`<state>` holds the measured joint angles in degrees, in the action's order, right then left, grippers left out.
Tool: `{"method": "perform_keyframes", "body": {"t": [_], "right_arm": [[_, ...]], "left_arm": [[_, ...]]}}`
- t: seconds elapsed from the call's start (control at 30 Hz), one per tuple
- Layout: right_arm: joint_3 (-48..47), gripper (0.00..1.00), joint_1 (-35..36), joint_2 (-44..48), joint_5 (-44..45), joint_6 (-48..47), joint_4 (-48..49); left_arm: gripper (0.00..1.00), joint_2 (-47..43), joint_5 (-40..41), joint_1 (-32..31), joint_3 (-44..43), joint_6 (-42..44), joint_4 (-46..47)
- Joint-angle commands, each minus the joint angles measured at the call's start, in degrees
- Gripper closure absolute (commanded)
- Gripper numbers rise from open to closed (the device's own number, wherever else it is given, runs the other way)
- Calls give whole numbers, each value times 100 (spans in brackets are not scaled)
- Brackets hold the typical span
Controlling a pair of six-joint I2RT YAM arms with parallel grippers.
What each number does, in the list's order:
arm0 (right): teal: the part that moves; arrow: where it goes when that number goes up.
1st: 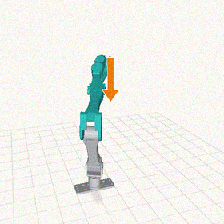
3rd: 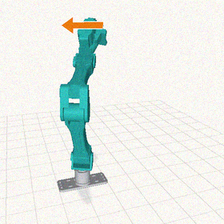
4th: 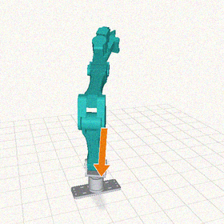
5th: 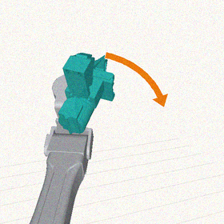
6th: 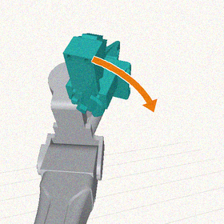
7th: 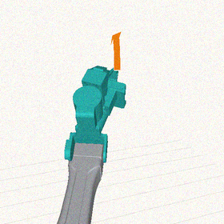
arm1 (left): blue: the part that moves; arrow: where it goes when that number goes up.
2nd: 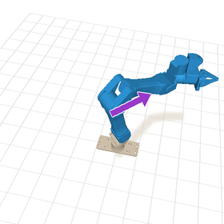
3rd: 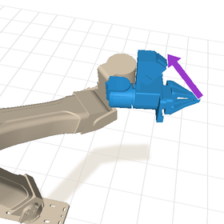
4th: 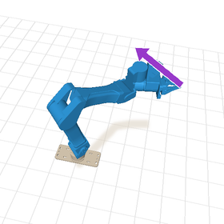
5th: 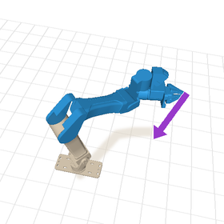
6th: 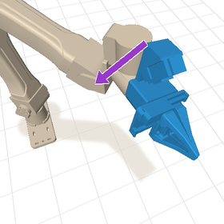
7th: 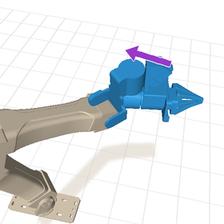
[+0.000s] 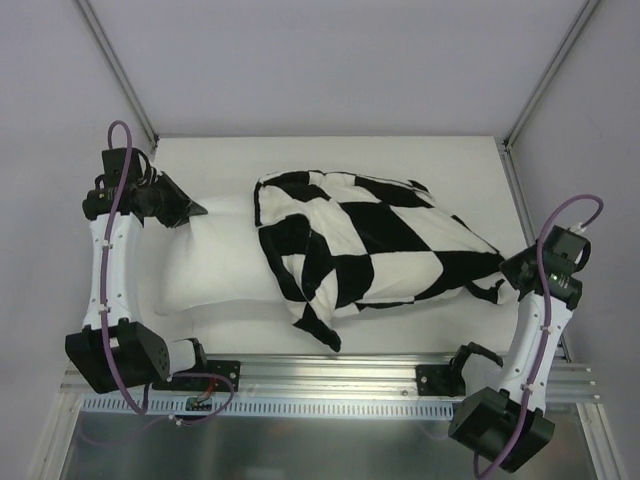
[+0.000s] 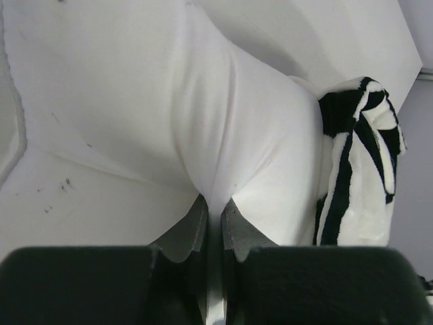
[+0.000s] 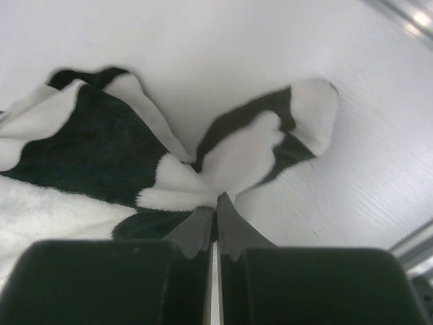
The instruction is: Remove the pillowcase from the pillow
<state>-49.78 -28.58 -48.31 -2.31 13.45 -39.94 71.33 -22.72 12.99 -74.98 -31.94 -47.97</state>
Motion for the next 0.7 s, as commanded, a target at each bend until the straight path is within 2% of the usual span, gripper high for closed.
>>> {"method": "perform_keyframes", "body": {"t": [0.0, 0.13, 0.27, 0.33, 0.37, 0.4, 0.43, 0.47, 0.5, 0.57, 0.67], "right_arm": [[214, 99, -429, 59, 1161, -97, 602], [232, 99, -500, 7, 1215, -88, 610], [232, 99, -508, -2, 970, -36, 794], [258, 99, -412, 6, -125, -158, 1022], [249, 99, -264, 58, -1139, -341, 1406], [136, 89, 408, 59, -1323, -396, 1454], [-39, 73, 945, 24, -1221, -457, 1272], [-258, 40, 1621, -28, -767, -553, 1148], [-634, 26, 2845, -81, 255, -711, 1077], [-1014, 9, 3933, -492, 1149, -756, 892], [-1656, 7, 4395, -1055, 1417, -669, 900]], "left_arm": [[100, 240, 1129, 634, -605, 223, 797], [100, 548, 1042, 1134, -834, 189, 780], [100, 584, 928, 1258, -711, 144, 780], [100, 531, 717, 1241, -536, 145, 789], [100, 514, 612, 1154, -483, 153, 797], [100, 487, 602, 1074, -369, 214, 850], [100, 452, 628, 969, -316, 224, 876], [100, 443, 707, 759, -289, 241, 894], [100, 461, 751, 670, -272, 250, 912], [100, 522, 804, 521, -289, 276, 920], [100, 592, 743, 494, -333, 294, 912]]}}
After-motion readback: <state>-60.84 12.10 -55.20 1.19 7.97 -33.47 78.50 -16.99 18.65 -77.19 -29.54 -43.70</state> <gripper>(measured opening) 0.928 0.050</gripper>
